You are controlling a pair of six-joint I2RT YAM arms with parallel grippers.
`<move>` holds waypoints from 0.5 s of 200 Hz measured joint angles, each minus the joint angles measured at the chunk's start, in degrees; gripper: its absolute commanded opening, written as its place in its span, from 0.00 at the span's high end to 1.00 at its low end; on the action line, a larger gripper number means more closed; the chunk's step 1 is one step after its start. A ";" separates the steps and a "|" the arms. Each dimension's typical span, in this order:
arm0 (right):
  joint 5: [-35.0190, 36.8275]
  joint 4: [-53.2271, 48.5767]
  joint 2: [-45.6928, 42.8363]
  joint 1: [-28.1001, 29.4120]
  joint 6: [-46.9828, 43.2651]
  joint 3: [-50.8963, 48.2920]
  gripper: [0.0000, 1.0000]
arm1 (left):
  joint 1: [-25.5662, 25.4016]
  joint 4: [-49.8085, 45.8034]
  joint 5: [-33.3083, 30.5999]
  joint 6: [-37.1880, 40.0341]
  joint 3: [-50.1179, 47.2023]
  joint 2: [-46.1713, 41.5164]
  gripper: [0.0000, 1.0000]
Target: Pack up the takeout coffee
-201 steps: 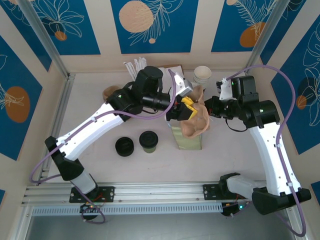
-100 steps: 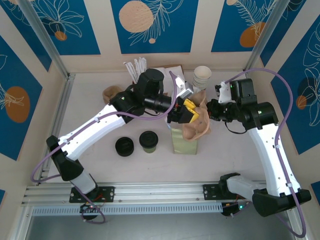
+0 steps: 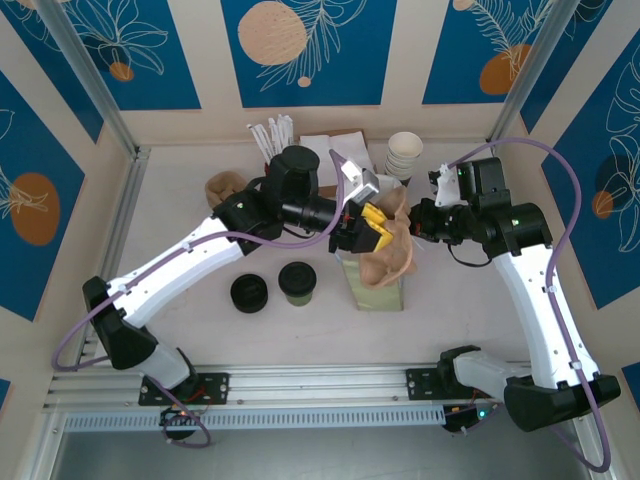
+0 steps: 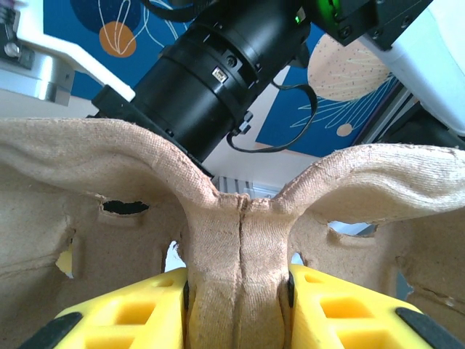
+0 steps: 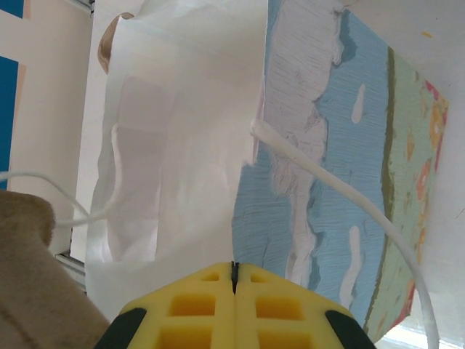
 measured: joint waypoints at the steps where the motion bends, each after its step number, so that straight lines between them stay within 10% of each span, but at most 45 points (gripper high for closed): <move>1: 0.00 0.00 0.00 0.00 0.00 -0.02 1.00 | 0.00 0.02 0.00 0.00 0.00 -0.02 0.66; 100: -1.14 0.98 -0.02 -0.59 -0.20 -0.46 1.00 | 2.14 0.11 0.20 0.17 0.00 2.10 0.67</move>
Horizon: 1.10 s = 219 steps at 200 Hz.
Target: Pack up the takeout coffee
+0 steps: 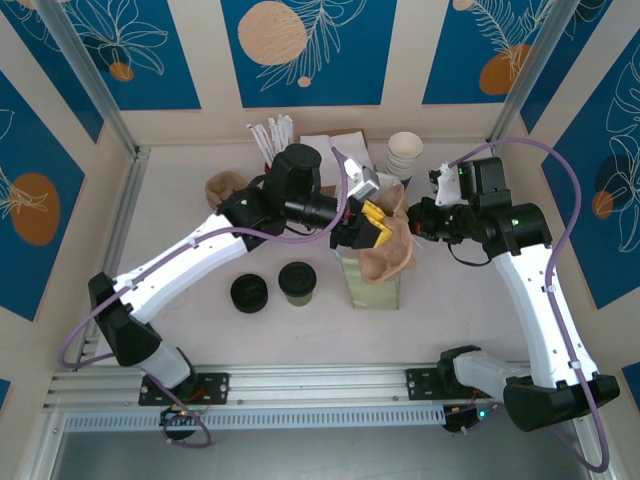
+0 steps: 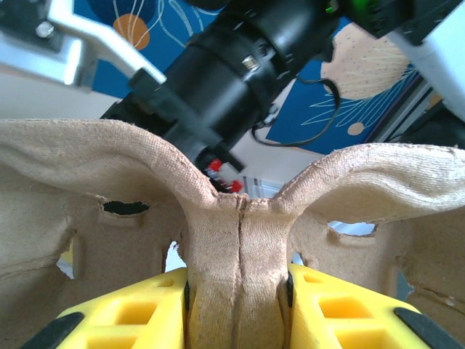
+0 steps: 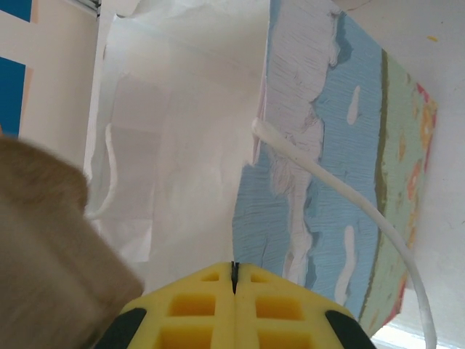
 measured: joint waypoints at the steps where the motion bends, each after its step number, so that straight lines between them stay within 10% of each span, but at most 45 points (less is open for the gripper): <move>1: 0.02 0.00 0.00 0.00 -0.02 0.00 1.00 | 0.07 0.00 -0.02 0.00 0.00 0.13 0.67; 219: -1.97 -1.01 0.61 -1.53 -6.91 0.00 1.00 | 5.29 -16.63 -7.67 14.27 9.70 7.43 0.69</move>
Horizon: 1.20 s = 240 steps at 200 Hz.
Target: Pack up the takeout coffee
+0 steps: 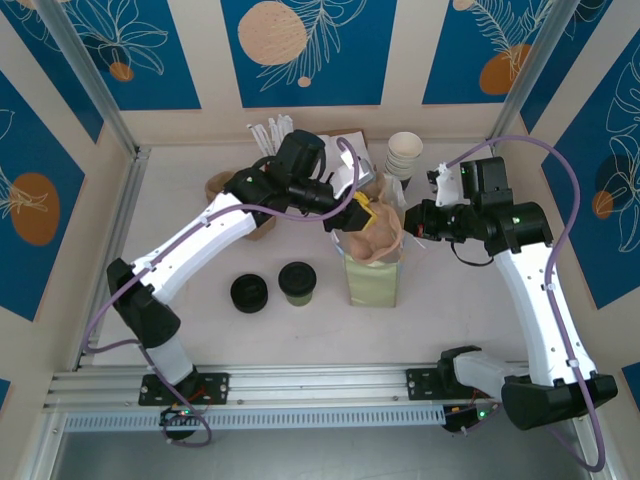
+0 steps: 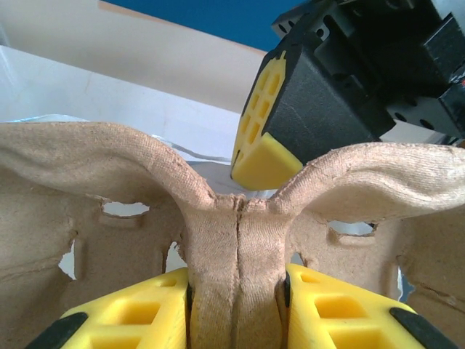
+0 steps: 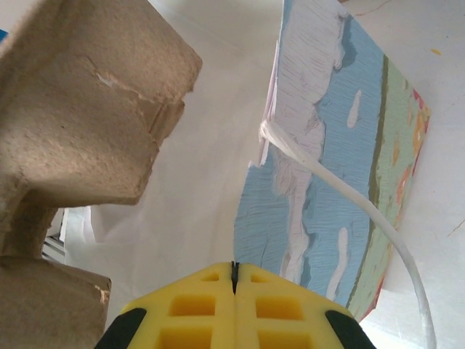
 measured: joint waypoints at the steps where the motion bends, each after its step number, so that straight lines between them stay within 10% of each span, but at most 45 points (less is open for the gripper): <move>1: -0.02 0.00 0.04 0.00 -0.02 0.00 1.00 | 0.00 -0.20 -0.11 0.20 0.11 0.07 0.69; 240: -6.99 1.95 8.39 0.11 -13.53 0.59 1.00 | 1.95 -13.68 -5.27 12.85 11.17 8.50 0.69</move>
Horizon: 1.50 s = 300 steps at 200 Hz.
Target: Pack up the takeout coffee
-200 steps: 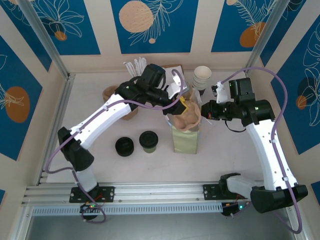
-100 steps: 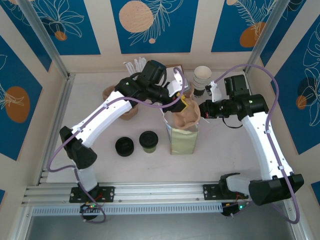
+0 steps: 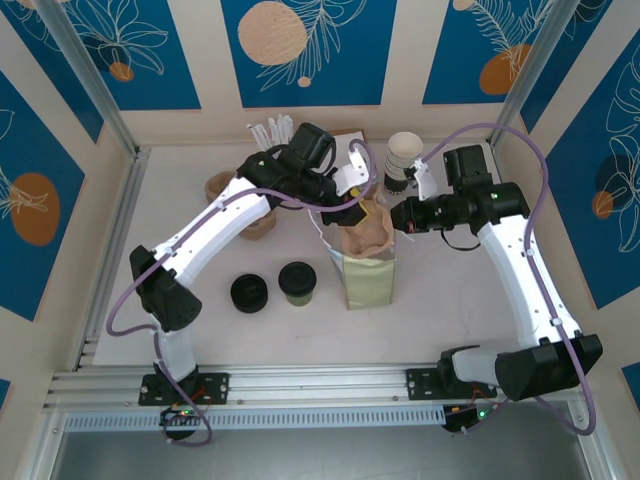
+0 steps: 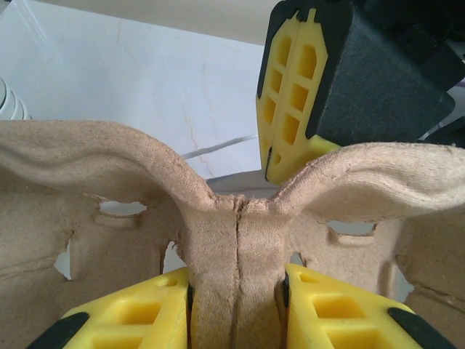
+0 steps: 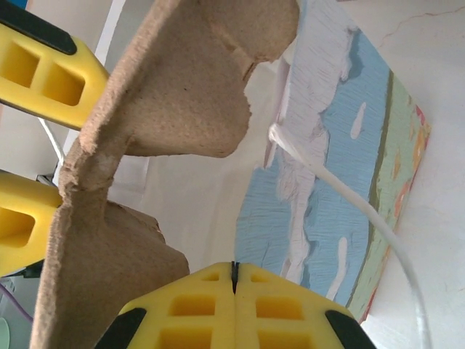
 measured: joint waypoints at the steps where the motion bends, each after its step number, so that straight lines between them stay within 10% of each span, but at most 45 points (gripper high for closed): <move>1: 0.00 0.09 0.07 0.00 0.00 0.00 1.00 | 0.04 -0.02 0.00 0.00 0.00 0.00 0.70; 300: 3.10 -1.77 8.22 0.87 21.16 7.50 0.70 | 4.04 -7.56 1.29 -12.98 4.81 4.31 0.73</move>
